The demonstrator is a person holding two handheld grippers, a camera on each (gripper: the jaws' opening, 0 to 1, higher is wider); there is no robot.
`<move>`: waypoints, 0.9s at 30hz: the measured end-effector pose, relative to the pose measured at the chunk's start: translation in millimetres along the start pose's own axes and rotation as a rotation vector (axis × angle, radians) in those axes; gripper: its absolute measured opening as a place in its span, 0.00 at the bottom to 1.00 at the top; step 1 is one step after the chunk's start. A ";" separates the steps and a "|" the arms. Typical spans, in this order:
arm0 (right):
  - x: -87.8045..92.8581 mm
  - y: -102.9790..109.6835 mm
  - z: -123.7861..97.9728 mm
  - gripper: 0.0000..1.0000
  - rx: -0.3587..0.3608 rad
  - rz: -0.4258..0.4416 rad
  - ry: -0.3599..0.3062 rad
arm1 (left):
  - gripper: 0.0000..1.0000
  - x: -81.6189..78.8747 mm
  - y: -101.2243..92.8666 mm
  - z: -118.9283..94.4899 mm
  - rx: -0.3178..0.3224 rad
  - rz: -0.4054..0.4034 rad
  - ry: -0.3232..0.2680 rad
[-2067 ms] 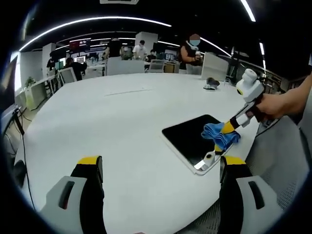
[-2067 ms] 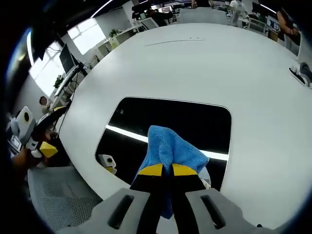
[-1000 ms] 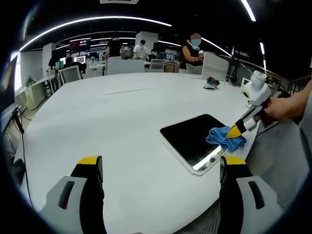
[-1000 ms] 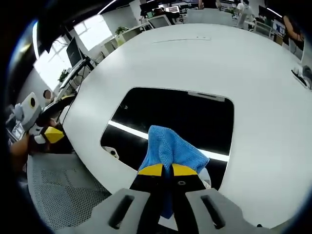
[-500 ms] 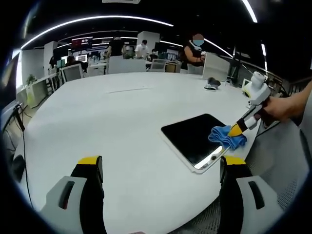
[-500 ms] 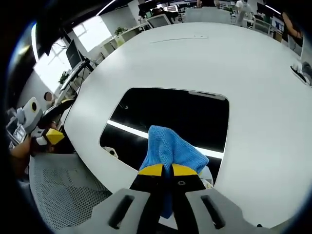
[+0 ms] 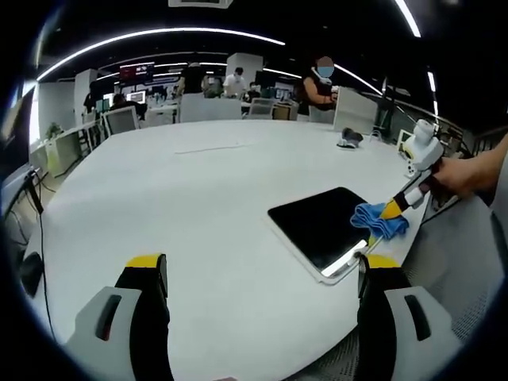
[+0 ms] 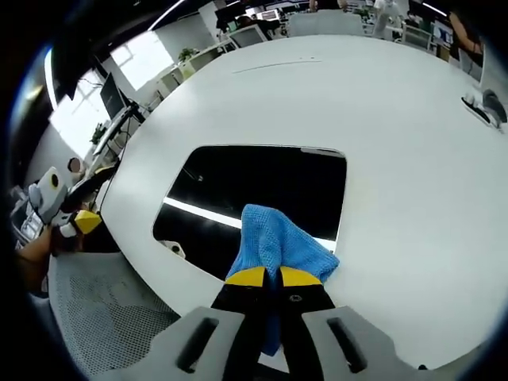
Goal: Wipe the mirror surface with the cleaning cloth until all visible marks leave the cleaned area.
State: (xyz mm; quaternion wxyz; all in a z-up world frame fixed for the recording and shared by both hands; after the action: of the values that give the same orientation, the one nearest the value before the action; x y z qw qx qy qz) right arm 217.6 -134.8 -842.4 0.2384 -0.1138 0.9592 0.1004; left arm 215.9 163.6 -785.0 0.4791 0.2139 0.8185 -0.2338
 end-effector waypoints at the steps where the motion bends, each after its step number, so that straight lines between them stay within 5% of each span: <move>1: 0.2 -2.5 -0.4 0.00 0.002 0.004 0.000 | 0.99 0.3 0.2 0.1 0.000 0.000 0.001; 27: -3.1 -12.0 -0.9 0.00 0.022 0.045 0.004 | 0.99 -4.4 2.2 0.6 -0.010 0.017 0.004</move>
State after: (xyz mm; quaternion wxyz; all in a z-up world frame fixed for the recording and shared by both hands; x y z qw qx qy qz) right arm 223.1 -145.9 -841.8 0.2352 -0.0900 0.9631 0.0951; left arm 219.6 164.4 -781.7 0.4807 0.2189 0.8187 -0.2252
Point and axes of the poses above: the point that each gripper's makers call its tool centre point, and the gripper's own axes: z roughly forward along the fingers, y roughly to its left, x roughly out of its underside, the point moved 3 cm from there along -z, roughly backward along the fingers, and after that the axes turned 9 degrees about x, right-handed, at the moved point
